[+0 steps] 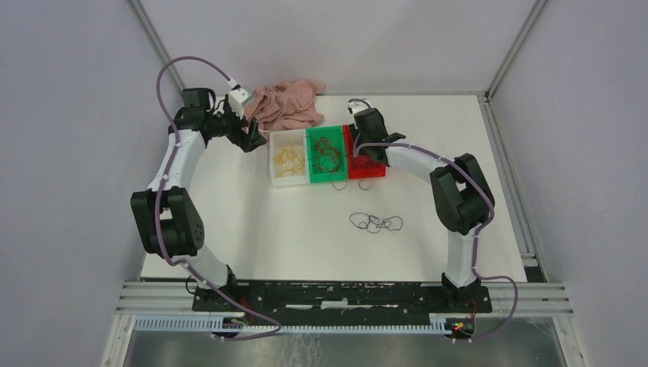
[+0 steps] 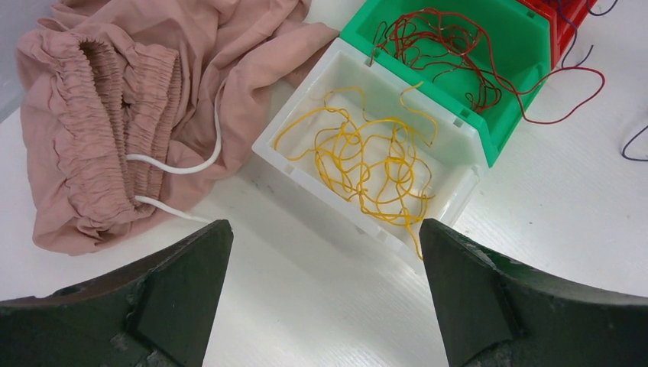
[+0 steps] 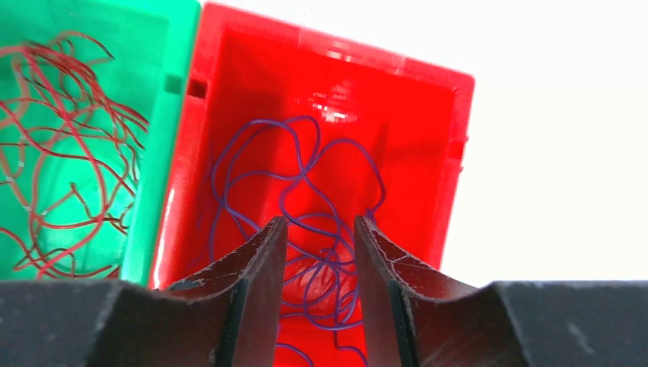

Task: Untangle the cables
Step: Adjust the cable in the bin, then pick up the cable at the center of the board.

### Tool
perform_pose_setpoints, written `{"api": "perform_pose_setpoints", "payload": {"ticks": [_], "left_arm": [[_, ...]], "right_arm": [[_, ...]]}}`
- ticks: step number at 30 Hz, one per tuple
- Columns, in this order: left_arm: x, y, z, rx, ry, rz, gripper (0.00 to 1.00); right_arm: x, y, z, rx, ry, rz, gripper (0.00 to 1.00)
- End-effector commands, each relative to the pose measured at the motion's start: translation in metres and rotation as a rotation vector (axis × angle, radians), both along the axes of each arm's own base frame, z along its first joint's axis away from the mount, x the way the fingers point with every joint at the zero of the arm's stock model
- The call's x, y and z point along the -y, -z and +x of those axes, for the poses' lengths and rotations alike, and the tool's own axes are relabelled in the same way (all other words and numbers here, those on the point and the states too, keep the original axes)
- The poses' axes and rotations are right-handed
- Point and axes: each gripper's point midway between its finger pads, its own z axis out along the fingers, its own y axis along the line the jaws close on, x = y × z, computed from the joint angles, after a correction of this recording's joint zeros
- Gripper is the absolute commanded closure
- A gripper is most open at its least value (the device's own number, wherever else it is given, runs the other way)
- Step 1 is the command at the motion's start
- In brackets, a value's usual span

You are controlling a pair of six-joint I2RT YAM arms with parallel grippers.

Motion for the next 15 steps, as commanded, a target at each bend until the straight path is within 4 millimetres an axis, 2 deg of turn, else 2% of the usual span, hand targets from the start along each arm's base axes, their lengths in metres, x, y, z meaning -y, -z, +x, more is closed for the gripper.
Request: {"api": "perform_pose_setpoints", "payload": {"ticks": [1,6,10,13,15], "left_arm": [[0.006,-0.033,-0.009,0.077,0.048,-0.020,0.01],[0.009,-0.046,-0.011,0.069,0.043,-0.049,0.01],[0.008,-0.055,-0.013,0.061,0.022,-0.056,0.01],[0.004,-0.062,-0.013,0.054,-0.019,-0.062,0.01],[0.002,-0.068,-0.013,0.053,-0.041,-0.072,0.01]], "right_arm": [[-0.005,-0.078,0.014,0.138,-0.033,0.027,0.55],[0.000,-0.093,0.010,0.142,-0.043,0.022,0.54],[0.005,-0.102,0.001,0.132,-0.043,0.019,0.48],[0.010,-0.114,-0.018,0.129,-0.042,0.057,0.44],[0.014,-0.123,-0.036,0.137,-0.032,0.099,0.36]]}}
